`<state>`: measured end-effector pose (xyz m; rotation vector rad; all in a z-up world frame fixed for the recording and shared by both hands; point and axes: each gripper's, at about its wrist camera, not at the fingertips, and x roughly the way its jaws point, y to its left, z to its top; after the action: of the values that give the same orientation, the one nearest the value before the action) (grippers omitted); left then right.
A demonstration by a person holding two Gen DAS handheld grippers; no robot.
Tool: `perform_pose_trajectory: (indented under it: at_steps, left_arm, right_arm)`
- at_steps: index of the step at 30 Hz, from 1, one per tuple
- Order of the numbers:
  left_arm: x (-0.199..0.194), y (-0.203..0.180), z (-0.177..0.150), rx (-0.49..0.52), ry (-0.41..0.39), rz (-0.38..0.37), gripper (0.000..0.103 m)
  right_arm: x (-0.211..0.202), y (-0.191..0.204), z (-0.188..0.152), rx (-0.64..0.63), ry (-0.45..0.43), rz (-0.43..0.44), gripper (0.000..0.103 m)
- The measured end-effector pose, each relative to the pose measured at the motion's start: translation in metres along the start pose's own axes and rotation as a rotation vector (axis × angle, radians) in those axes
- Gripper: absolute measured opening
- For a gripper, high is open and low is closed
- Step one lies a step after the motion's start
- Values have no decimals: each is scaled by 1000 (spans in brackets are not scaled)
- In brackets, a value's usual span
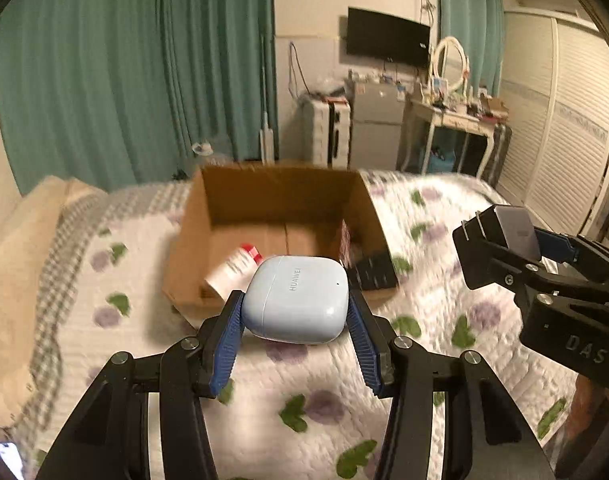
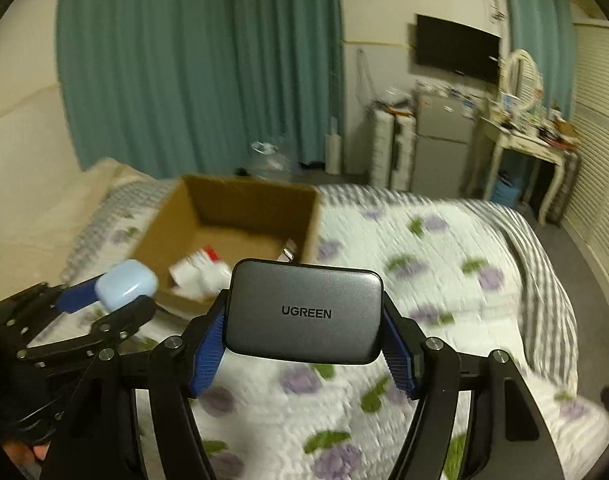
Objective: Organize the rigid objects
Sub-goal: 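Lower the earbud case into the box and open the left gripper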
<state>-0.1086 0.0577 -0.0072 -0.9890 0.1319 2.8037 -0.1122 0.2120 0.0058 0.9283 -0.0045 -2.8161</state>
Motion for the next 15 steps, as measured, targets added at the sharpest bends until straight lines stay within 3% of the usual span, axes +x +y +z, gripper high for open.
perform_pose_trajectory:
  at_steps: [7, 15]
  left_arm:
    - [6, 21, 45, -9, -52, 71, 52]
    - [65, 33, 81, -7, -52, 115, 52]
  right_arm:
    - [3, 16, 64, -124, -87, 70, 68]
    - [61, 15, 113, -191, -88, 108, 68]
